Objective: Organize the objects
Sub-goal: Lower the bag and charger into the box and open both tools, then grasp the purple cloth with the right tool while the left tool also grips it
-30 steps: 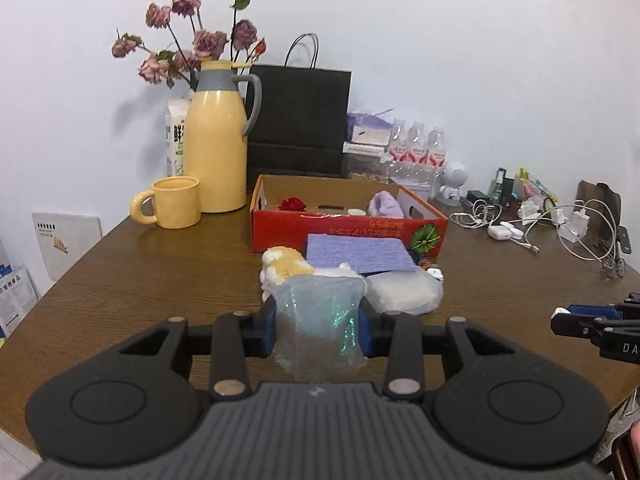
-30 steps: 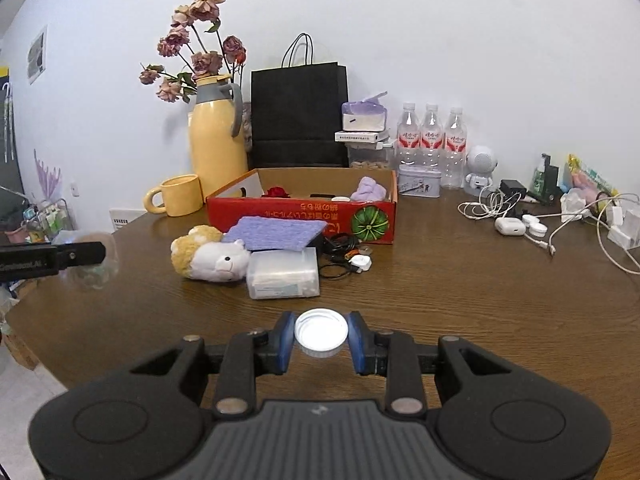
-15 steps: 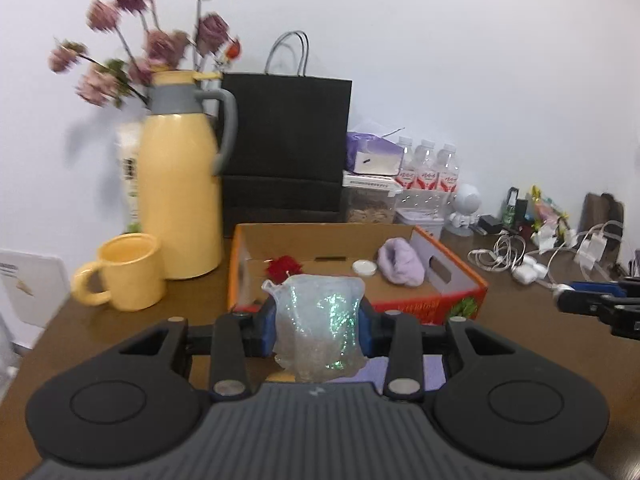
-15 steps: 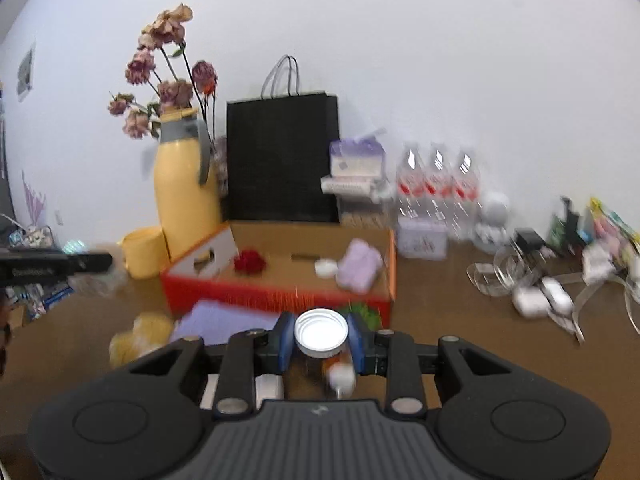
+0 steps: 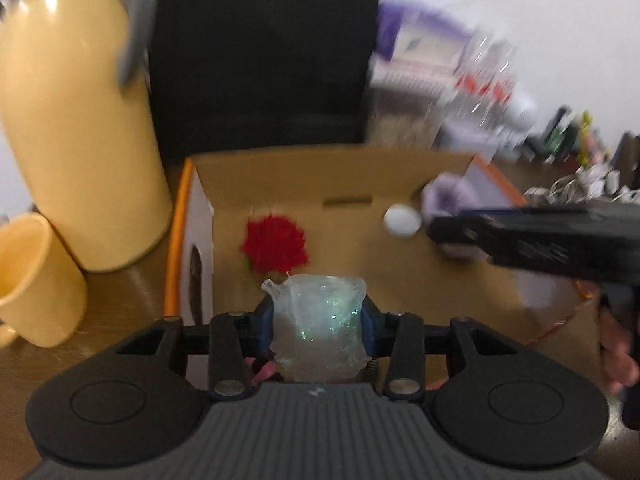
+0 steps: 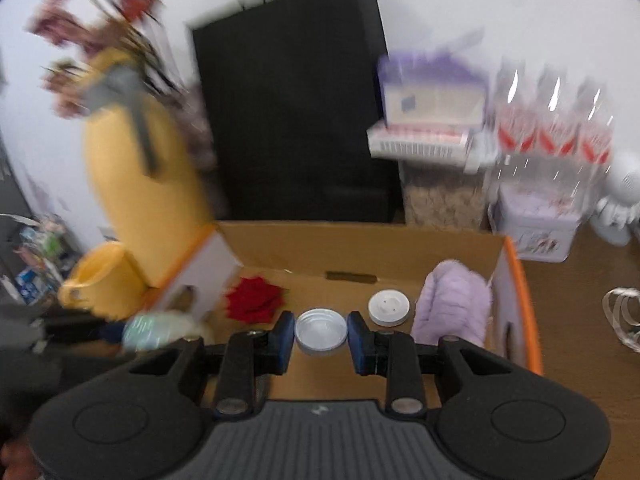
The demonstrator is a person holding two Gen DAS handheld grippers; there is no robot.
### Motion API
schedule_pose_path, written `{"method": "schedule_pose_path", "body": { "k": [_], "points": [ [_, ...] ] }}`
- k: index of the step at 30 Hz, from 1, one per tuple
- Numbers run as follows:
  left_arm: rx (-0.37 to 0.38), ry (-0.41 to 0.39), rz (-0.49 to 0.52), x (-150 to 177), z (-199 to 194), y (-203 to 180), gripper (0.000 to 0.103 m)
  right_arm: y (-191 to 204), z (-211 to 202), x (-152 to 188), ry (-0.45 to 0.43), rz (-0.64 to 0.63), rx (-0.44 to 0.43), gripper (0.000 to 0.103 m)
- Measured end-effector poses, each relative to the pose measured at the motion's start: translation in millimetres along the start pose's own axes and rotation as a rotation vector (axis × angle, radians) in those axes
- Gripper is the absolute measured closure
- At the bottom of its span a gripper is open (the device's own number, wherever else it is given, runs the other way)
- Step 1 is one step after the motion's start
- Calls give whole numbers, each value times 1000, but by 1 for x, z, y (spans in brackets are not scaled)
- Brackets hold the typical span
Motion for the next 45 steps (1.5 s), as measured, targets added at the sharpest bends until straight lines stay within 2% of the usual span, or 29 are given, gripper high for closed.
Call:
{"method": "schedule_pose_path", "body": {
  "k": [1, 2, 3, 4, 5, 7, 9, 14, 16, 17, 20, 22, 26, 29, 32, 34, 36, 38, 42, 45],
  "points": [
    [-14, 21, 7, -2, 9, 1, 51, -3, 19, -2, 30, 14, 3, 74],
    [-20, 23, 2, -4, 14, 3, 38, -6, 36, -2, 54, 50, -8, 74],
    [-21, 14, -12, -6, 16, 5, 23, -7, 47, -1, 62, 81, -20, 64],
    [-12, -1, -30, -9, 15, 8, 20, -8, 57, -3, 60, 101, -22, 58],
    [-11, -8, -40, -11, 13, 10, 19, -9, 62, -3, 51, 119, 4, 46],
    [-14, -15, -63, -17, 6, 14, 17, -11, 62, -5, 31, 142, 74, 36],
    [-7, -29, -77, -20, -4, 16, 13, -8, 56, -5, 14, 147, 59, 34],
    [-20, -89, -84, -14, -47, 11, 11, -2, 17, -2, -18, 153, 43, 33],
    [-16, -153, -57, -3, -78, 2, 6, 2, -5, 1, -37, 141, 53, 31],
    [-12, -193, -38, 3, -92, -2, 0, 2, -16, 2, -50, 130, 53, 28],
    [-12, -297, 21, 30, -134, -14, 0, 11, -57, 26, -90, 118, 58, 25],
    [13, -327, 29, 56, -160, -19, 0, 18, -85, 48, -104, 107, 69, 25],
    [193, -285, -56, 118, -196, -22, 0, 45, -153, 103, -147, 42, 88, 17],
    [253, -278, -121, 168, -219, -16, 0, 71, -200, 151, -186, 2, 115, 15],
    [238, -287, -125, 214, -234, -10, 0, 92, -234, 197, -190, 12, 152, 15],
    [174, -277, -101, 241, -236, -6, 0, 103, -247, 227, -174, 21, 158, 15],
    [124, -246, -89, 262, -236, 0, 0, 114, -254, 256, -121, 21, 179, 15],
    [134, -210, -90, 281, -238, 4, 0, 124, -262, 281, -90, 7, 190, 15],
    [129, -208, -93, 300, -245, 9, 0, 134, -281, 299, -115, -15, 208, 15],
    [122, -230, -94, 299, -249, 9, 0, 139, -289, 299, -147, -42, 235, 15]
  ]
}}
Point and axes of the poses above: each gripper's, at about its wrist camera, not at the fingertips, and z roughly the way its jaws point, y to its left, x to its underside, the point moved 7 cm from there along z, roughly the way its jaws point, and after that the axes turned 14 degrees about -z, right-handed, at the moved point
